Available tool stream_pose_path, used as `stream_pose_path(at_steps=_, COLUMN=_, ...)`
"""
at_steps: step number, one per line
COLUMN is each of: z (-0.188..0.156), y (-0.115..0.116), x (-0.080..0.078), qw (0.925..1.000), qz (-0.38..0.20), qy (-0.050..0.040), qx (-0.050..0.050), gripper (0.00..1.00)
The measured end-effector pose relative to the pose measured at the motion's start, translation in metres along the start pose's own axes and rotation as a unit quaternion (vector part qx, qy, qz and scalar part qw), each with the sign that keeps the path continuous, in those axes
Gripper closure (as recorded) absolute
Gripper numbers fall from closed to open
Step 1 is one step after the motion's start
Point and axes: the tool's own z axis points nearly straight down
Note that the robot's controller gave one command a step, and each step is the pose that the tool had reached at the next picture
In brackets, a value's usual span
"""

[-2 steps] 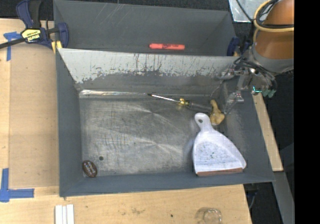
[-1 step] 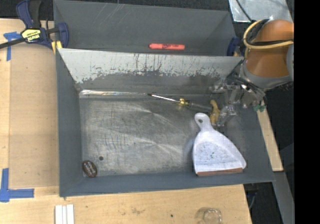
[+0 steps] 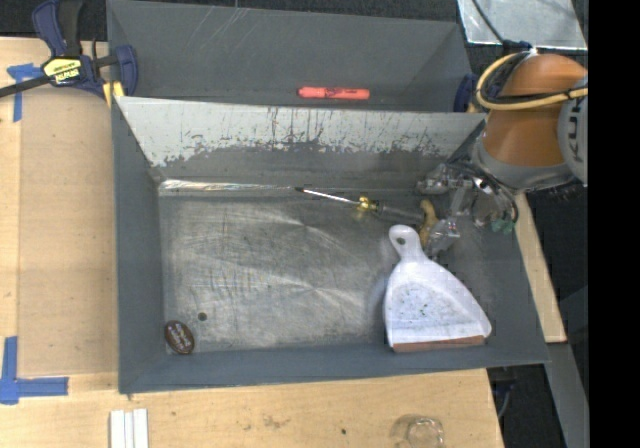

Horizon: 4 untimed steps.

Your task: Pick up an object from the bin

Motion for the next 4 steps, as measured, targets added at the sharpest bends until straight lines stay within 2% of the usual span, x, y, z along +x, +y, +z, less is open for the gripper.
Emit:
stream_pose_path(at_steps=1, z=0.006, y=0.004, x=-0.008, qw=0.9974, qz=-0.072, qy=-0.0019, qx=0.001, gripper=0.00)
stream_pose_path(at_steps=2, z=0.008, y=-0.004, x=0.009, qw=0.9981, qz=-0.061, qy=-0.0039, qx=-0.001, gripper=1.00)
stream_pose_path(at_steps=3, z=0.008, y=-0.004, x=0.009, qw=0.9981, qz=-0.062, qy=-0.0038, qx=-0.001, gripper=1.00)
stream_pose_path(at_steps=4, z=-0.045, y=0.009, x=0.021, qw=0.9977, qz=-0.068, qy=0.0013, qx=-0.001, gripper=1.00)
